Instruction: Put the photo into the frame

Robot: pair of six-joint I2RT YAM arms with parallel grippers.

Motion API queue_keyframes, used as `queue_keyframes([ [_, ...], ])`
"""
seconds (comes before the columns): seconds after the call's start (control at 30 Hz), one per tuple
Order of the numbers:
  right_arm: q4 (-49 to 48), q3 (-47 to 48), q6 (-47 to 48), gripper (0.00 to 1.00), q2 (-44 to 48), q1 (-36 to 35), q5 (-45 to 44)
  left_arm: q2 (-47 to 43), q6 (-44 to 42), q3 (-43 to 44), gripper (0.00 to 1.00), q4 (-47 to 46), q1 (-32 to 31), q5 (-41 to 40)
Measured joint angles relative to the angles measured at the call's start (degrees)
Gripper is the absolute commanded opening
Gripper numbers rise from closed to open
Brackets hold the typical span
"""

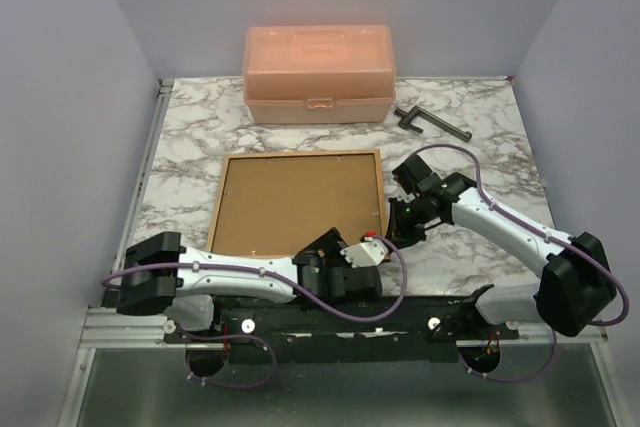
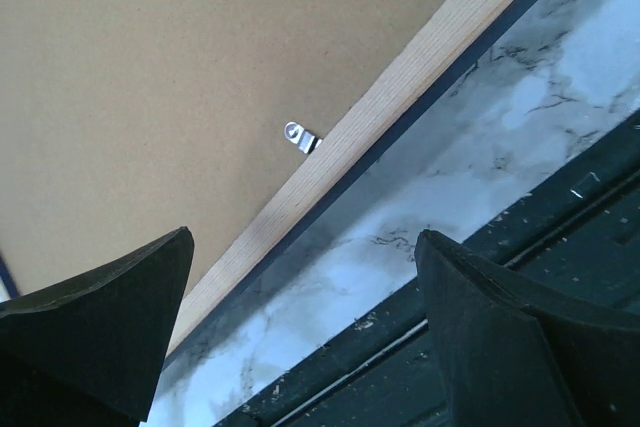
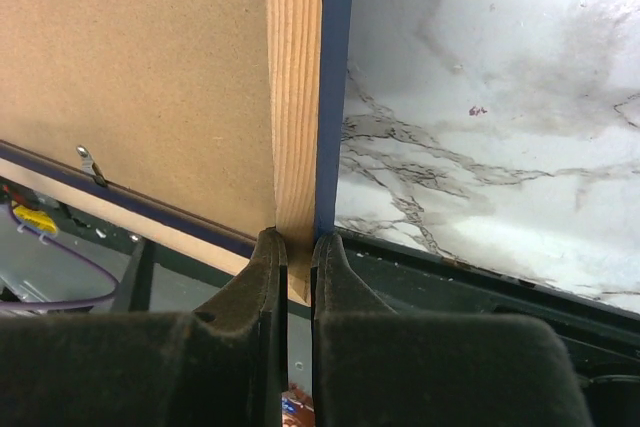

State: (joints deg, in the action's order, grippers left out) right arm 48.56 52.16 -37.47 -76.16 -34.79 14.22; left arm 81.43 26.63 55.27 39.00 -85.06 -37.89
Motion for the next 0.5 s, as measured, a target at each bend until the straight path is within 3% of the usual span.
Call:
queue_keyframes([
  [0.3, 1.6, 1.1, 0.0, 0.0, 1.2, 0.0, 0.5, 14.7, 4.1, 6.1, 0.88, 7.2, -3.4, -10.2],
  [0.4, 2.0, 1.1, -0.1, 0.0, 1.7, 0.0, 0.6, 18.8, 8.4, 8.1, 0.82, 12.1, -3.5, -14.4],
  [0.5, 2.3, 1.1, -0.1, 0.0, 2.2, 0.0, 0.7, 23.2, 15.4, 11.6, 0.69, 19.8, -3.5, -19.1],
])
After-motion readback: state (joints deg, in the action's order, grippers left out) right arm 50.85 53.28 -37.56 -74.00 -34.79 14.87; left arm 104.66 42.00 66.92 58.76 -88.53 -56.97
